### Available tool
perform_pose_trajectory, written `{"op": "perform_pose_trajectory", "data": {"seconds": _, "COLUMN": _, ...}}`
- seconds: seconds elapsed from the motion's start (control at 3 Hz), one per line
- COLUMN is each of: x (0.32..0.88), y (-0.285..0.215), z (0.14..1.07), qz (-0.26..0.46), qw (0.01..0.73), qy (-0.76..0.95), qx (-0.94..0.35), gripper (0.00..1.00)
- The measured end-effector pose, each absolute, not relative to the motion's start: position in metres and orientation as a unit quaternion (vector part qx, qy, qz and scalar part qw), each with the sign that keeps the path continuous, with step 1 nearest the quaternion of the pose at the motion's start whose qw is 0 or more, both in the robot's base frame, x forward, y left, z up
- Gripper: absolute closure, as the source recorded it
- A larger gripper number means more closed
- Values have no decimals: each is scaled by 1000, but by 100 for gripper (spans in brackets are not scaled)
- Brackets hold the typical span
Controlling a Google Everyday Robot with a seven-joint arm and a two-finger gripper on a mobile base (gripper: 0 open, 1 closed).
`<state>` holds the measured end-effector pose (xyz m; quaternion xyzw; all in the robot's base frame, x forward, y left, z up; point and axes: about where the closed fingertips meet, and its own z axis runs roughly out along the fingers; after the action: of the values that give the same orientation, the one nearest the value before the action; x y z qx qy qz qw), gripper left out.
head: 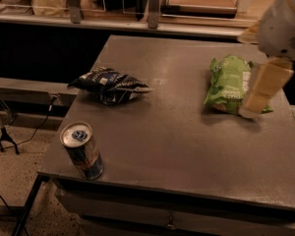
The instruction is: Move blue chip bag near redbull can
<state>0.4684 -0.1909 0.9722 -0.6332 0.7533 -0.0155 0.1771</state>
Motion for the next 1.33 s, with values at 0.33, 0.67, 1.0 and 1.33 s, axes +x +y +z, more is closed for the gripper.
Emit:
{"op": "perform_pose_trajectory", "data": {"seconds": 0.33, "x": 519, "y": -129, "z": 962, "qz": 28, "qw": 209, "qy": 693, "qx": -689, "gripper": 0}}
{"op": "perform_pose_trajectory", "data": {"seconds": 0.67, "x": 557, "y": -64, "z": 953, "qz": 65, "qw": 231, "qy": 636, "qx": -733, "gripper": 0}}
{"op": "perform_pose_trajectory", "data": {"seconds": 1.0, "x": 582, "y": -4, "z": 943, "qz": 90, "qw": 243, "qy": 588, "qx": -766, "gripper": 0}}
{"op": "perform_pose_trajectory", "data": {"seconds": 1.33, "x": 597, "y": 32, "z": 927, "qz": 87, "qw": 255, "qy": 565, "qx": -780, "gripper": 0}}
